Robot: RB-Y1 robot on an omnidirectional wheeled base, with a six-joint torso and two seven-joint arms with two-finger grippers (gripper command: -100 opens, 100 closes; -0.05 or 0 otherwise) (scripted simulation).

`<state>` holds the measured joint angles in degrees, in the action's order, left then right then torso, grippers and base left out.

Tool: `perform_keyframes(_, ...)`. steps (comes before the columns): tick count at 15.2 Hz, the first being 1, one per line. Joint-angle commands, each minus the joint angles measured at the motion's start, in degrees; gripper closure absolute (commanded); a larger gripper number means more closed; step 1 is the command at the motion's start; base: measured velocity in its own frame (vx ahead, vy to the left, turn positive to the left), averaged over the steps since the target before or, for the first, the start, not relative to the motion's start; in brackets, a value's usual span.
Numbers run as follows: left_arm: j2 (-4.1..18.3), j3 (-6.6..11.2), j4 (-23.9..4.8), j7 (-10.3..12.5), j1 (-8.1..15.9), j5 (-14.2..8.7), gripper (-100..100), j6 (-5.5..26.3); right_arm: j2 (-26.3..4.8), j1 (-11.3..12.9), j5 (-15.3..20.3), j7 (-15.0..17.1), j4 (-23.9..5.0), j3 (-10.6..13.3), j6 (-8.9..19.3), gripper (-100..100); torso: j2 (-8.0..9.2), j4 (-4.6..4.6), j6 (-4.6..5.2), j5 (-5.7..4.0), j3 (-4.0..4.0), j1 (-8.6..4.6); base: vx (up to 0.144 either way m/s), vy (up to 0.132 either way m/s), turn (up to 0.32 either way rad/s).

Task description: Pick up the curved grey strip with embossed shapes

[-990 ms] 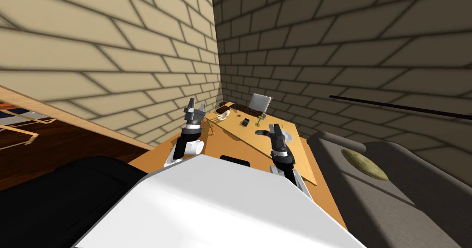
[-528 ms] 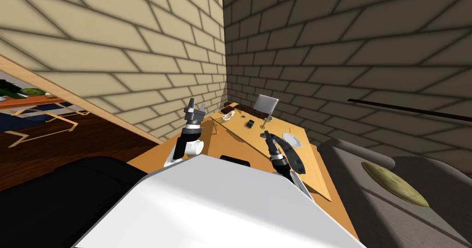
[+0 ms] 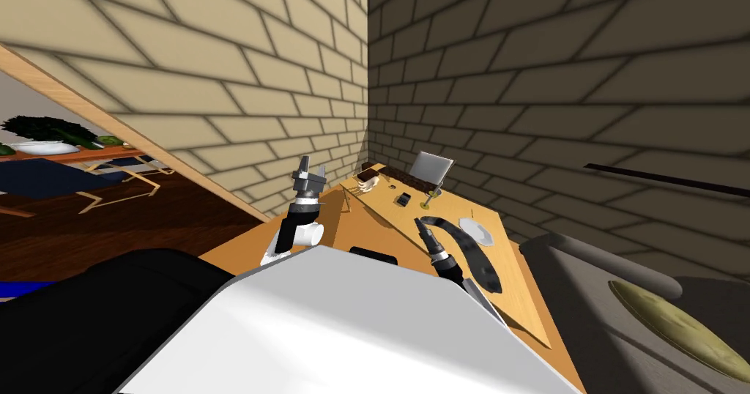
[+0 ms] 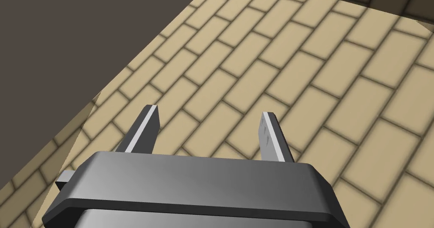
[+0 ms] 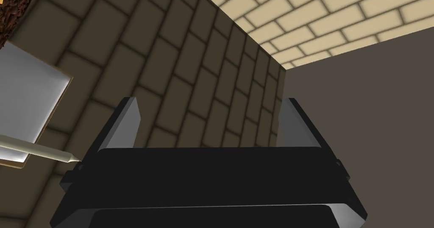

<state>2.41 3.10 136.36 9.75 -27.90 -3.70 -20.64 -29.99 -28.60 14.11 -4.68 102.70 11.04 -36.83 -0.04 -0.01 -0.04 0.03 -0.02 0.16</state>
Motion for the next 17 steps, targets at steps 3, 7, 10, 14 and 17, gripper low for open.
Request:
perform_keyframes(3,0.0,0.0,0.0,0.0,-0.01,0.0,0,0.0,-4.52,-0.16,1.61,-0.66,-5.45,1.14,-0.5,-100,-0.01,-0.01,0.04,0.01,-0.01,-0.01,0.021,0.043,0.153)
perform_keyframes(7,0.0,0.0,0.0,0.0,0.0,0.0,0,0.0,-7.31,-0.17,2.7,-1.11,-10.14,2.01,-0.52,-100,-0.01,0.0,0.01,0.01,-0.01,0.03,0.021,0.047,0.16)
perform_keyframes(10,0.0,0.0,0.0,0.0,0.0,0.0,0,0.0,-9.86,-0.17,3.81,-1.58,-15.21,2.91,-0.54,-100,-0.01,-0.01,0.02,0.01,-0.01,0.03,0.021,0.048,0.133)
perform_keyframes(14,0.0,0.0,0.0,0.0,-0.01,0.0,0,0.0,-12.36,-0.16,4.94,-2.05,-19.2,3.82,-0.56,-100,-0.03,-0.01,0.05,0.02,-0.02,0.03,0.026,0.044,0.143)
perform_keyframes(17,0.0,0.0,0.0,0.0,0.0,0.0,0,0.0,-14.8,-0.15,6.07,-2.52,-23.22,4.74,-0.58,-100,-0.01,0.0,0.01,0.01,-0.01,0.01,0.022,0.036,0.148)
